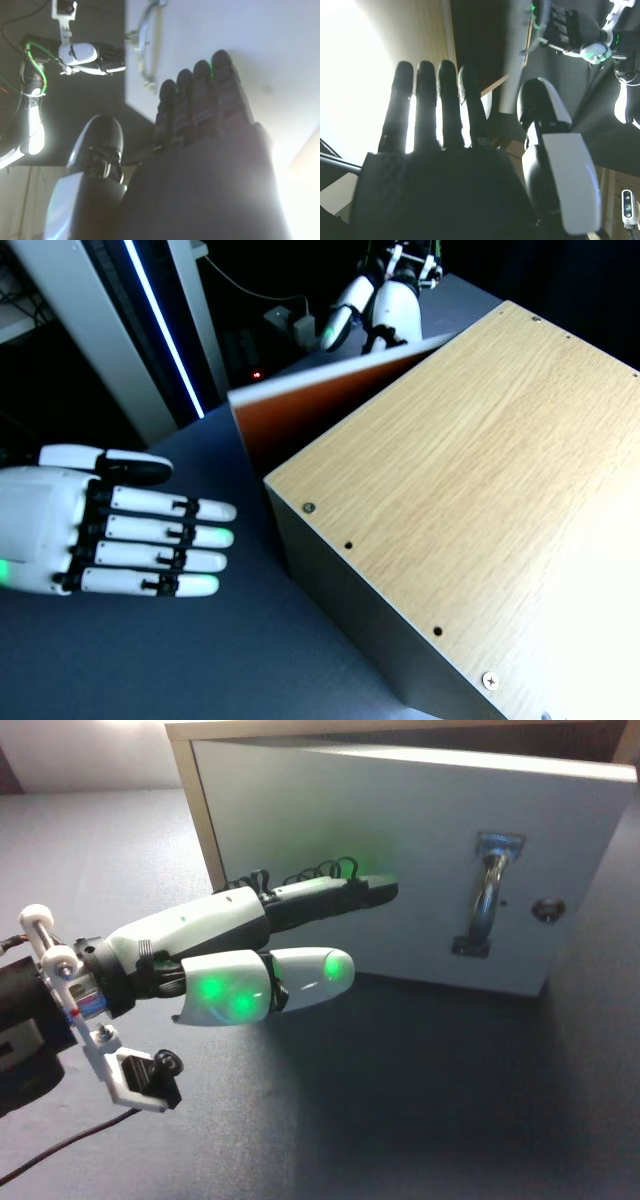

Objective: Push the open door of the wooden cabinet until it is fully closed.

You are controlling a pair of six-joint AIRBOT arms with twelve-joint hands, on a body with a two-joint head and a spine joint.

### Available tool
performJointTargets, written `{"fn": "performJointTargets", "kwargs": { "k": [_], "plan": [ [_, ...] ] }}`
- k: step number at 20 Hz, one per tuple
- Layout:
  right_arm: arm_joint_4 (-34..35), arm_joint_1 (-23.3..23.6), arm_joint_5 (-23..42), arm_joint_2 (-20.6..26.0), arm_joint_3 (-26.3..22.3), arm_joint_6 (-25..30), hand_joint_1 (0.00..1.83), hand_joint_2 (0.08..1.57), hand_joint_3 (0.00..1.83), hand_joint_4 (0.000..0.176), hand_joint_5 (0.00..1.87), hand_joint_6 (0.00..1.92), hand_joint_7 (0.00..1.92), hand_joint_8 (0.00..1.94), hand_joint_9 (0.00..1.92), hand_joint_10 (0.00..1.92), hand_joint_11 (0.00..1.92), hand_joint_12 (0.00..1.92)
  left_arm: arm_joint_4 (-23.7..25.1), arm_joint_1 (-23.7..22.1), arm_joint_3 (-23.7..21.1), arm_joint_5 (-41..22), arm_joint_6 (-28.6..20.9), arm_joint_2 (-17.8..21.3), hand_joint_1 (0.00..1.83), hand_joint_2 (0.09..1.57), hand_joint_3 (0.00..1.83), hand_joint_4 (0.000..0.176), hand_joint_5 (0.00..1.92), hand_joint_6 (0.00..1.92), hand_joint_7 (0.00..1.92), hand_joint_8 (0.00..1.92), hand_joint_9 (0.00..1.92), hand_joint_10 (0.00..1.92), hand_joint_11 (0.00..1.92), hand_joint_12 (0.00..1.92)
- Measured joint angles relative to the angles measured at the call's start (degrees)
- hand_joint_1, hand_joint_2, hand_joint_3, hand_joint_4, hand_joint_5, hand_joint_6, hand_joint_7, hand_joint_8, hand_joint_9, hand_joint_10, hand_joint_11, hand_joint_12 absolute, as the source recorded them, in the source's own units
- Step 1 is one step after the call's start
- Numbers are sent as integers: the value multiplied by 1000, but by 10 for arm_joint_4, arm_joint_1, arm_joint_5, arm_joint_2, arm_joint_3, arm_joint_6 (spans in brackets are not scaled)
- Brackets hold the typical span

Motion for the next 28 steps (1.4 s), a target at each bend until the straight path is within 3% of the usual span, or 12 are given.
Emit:
{"fn": "performJointTargets", "kwargs": {
  "k": [3,5,7,15,17,19,21,23,24,28],
  "plan": [
    [0,0,0,0,0,0,342,1337,2,0,321,0,303,0,236,1,66,344,-4,-12,8,3,0,-9,12,1514,2,0,111,1,98,1,86,2,116,13],
    [0,0,0,0,0,0,348,1338,1,0,334,4,310,3,267,10,102,362,-18,-18,9,1,0,-10,101,1486,0,0,162,8,136,6,134,9,163,34],
    [0,0,0,0,0,0,382,1338,0,0,338,4,326,6,281,9,115,370,-34,-26,16,1,0,-16,52,1473,0,0,139,0,117,1,126,2,156,32],
    [0,0,1,0,0,1,373,1364,0,0,326,0,318,0,290,1,119,436,-52,-21,11,-10,0,-16,150,1461,0,0,118,3,87,0,114,1,165,42],
    [0,0,1,0,0,2,366,1343,0,0,329,2,299,1,256,0,67,407,-49,-5,-11,-28,0,8,99,1462,0,0,144,3,187,10,200,11,241,87],
    [1,0,2,0,0,2,380,1335,0,0,332,2,308,4,245,0,57,389,-48,16,-32,-55,0,37,173,1460,0,0,171,9,212,8,225,10,238,101],
    [0,0,4,0,0,3,370,1335,0,0,320,0,298,1,229,1,39,371,-54,37,-46,-73,0,62,89,1472,4,0,156,2,199,4,212,5,242,133],
    [2,0,4,0,0,3,359,1332,0,0,325,2,298,0,232,2,48,370,-69,69,-63,-85,0,94,8,1507,0,0,115,0,163,6,177,0,24,516],
    [3,0,5,0,0,3,340,1334,0,0,317,0,293,0,228,0,50,366,-79,83,-66,-91,0,103,68,1511,0,0,116,1,157,4,183,3,4,576],
    [15,0,11,1,-6,4,415,1330,0,0,324,3,306,4,215,0,30,348,-167,130,-80,-122,0,139,8,1458,0,0,109,9,139,2,156,0,0,461]
  ]
}}
